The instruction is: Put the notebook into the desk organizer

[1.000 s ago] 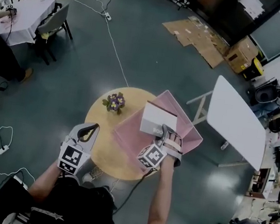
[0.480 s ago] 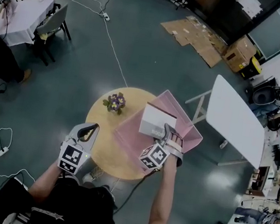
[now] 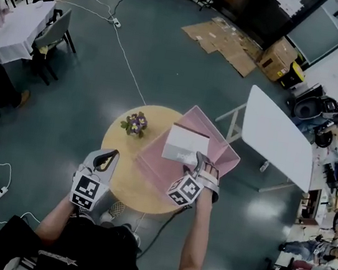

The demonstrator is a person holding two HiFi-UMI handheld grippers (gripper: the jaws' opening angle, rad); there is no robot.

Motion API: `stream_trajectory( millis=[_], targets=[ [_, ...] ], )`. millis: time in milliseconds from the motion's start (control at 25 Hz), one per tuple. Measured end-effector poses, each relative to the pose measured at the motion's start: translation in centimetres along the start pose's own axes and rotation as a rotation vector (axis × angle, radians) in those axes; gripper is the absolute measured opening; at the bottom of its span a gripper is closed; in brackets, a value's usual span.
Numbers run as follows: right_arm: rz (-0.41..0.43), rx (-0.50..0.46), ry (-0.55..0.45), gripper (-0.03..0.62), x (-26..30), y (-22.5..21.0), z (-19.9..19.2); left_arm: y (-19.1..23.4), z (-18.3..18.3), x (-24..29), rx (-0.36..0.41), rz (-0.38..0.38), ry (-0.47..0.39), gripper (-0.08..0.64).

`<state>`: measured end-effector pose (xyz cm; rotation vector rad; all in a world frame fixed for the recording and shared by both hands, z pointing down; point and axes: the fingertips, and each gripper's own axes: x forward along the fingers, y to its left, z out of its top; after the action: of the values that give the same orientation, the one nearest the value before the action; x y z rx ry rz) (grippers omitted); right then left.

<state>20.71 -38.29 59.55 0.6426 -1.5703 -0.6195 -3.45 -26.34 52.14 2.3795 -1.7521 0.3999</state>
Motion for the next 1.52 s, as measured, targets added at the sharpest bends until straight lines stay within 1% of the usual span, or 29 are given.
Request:
stream_trajectory(
  millis=[160, 360, 440, 640, 760, 800, 840, 960, 1120, 1200, 1240, 1400, 1520],
  targets=[
    [-0.028, 0.05, 0.014, 0.327, -1.9, -0.1, -0.5, -0.5, 0.5, -0.4, 0.009, -0.041, -0.017, 0.011],
    [-0.102, 0.119, 0.029, 0.327, -5.0, -0.7, -1.0, -0.8, 1.5, -1.1, 0.034, -0.091, -0.045, 0.011],
    [-0.128, 0.169, 0.018, 0.327, -6.5, -0.9, -0.9, -0.8, 1.8, -1.4, 0.047, -0.11, -0.053, 0.011],
    [-0.188, 0.37, -0.049, 0.325, -10.7, -1.0, -0.2, -1.0, 2.7, -2.3, 0.075, -0.163, -0.08, 0.011],
    [-0.227, 0.493, -0.097, 0.313, -13.6, -0.7, 0.1, -1.5, 3.1, -2.8, 0.093, -0.2, -0.093, 0.011],
    [-0.241, 0.533, -0.114, 0.291, -14.5, -0.5, 0.2, -1.7, 3.2, -3.0, 0.098, -0.213, -0.097, 0.011],
    [-0.26, 0.567, -0.129, 0.255, -15.5, -0.3, 0.4, -1.8, 3.2, -3.2, 0.103, -0.227, -0.102, 0.011],
    [-0.335, 0.648, -0.153, 0.197, -18.4, 0.6, 0.5, -2.3, 3.3, -4.0, 0.117, -0.264, -0.116, 0.011],
    [-0.397, 0.778, -0.171, 0.187, -21.6, 2.4, 0.6, -2.8, 3.1, -5.4, 0.129, -0.311, -0.13, 0.011],
    [-0.435, 0.841, -0.18, 0.16, -23.3, 3.3, 0.7, -3.0, 3.0, -6.3, 0.133, -0.333, -0.14, 0.011],
    [-0.449, 0.871, -0.187, 0.156, -24.1, 3.8, 0.9, -3.1, 3.0, -6.8, 0.135, -0.342, -0.144, 0.011],
    [-0.489, 1.0, -0.224, 0.155, -26.8, 6.8, 2.1, -3.4, 2.6, -8.9, 0.144, -0.379, -0.156, 0.011],
    [-0.533, 1.098, -0.238, 0.127, -28.5, 9.2, 3.0, -3.6, 2.3, -10.5, 0.15, -0.404, -0.168, 0.011]
  ],
)
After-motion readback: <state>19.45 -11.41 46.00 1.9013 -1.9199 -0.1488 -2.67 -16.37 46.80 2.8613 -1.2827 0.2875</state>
